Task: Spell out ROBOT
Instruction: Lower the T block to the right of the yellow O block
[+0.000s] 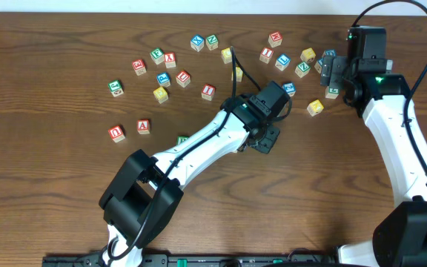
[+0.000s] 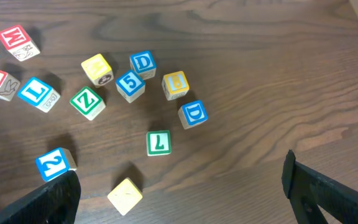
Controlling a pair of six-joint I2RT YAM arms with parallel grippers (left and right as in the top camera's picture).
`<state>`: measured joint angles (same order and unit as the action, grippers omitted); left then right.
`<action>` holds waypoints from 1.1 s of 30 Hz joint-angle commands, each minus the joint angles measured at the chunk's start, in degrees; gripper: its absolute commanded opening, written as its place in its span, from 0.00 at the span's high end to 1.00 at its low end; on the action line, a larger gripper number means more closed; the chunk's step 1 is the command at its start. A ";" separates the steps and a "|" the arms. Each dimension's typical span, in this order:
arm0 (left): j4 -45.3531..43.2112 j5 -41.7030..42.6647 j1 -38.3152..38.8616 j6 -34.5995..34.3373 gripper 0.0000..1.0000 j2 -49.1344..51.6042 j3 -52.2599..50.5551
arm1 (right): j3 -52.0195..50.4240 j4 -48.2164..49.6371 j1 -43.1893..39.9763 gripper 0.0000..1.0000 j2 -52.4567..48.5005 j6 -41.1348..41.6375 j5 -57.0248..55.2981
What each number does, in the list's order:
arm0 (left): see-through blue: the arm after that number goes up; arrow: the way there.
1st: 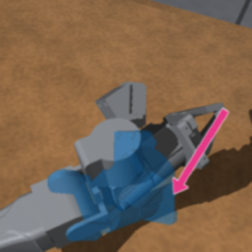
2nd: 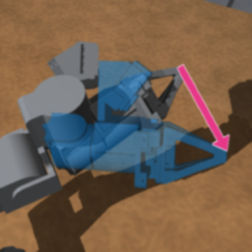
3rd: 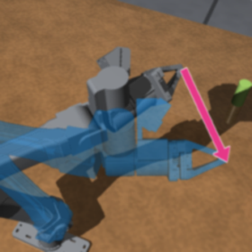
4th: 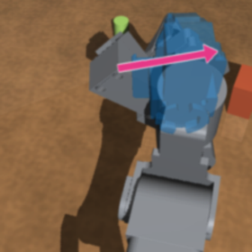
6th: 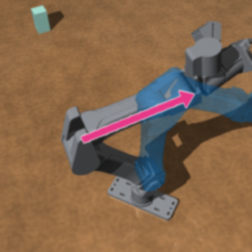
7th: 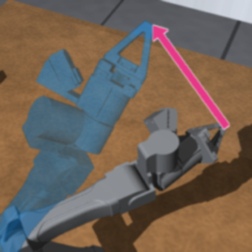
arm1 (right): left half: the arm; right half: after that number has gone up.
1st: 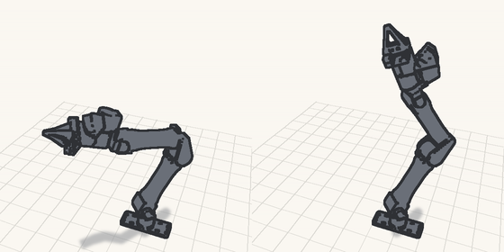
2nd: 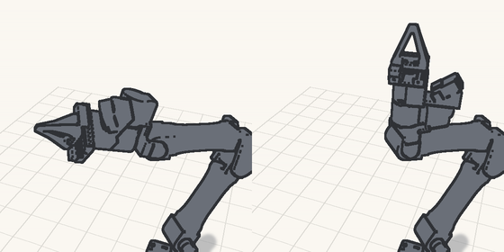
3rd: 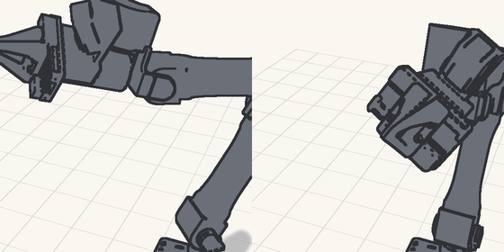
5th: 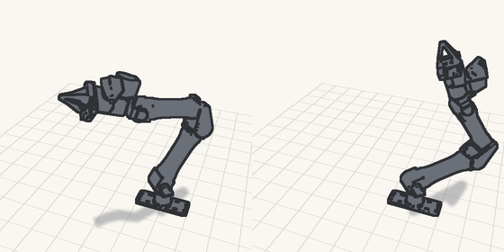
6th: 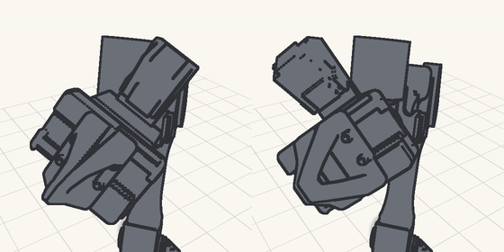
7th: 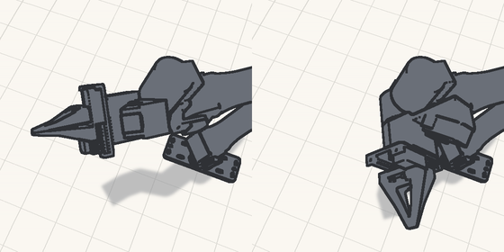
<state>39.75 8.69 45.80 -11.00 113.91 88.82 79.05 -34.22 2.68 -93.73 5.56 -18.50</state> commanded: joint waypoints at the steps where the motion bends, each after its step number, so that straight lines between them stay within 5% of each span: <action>1: -0.63 -0.35 -0.17 -0.92 0.92 -0.09 -1.38 | 0.46 0.15 -0.50 0.01 0.07 -0.52 -0.85; 33: -7.98 -1.84 -0.17 -3.96 0.92 -0.09 -8.26 | 0.46 0.13 -0.55 0.01 0.07 -0.52 -0.85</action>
<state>31.92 8.16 45.80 -13.41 113.91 81.01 79.05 -34.22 2.68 -93.73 5.58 -18.50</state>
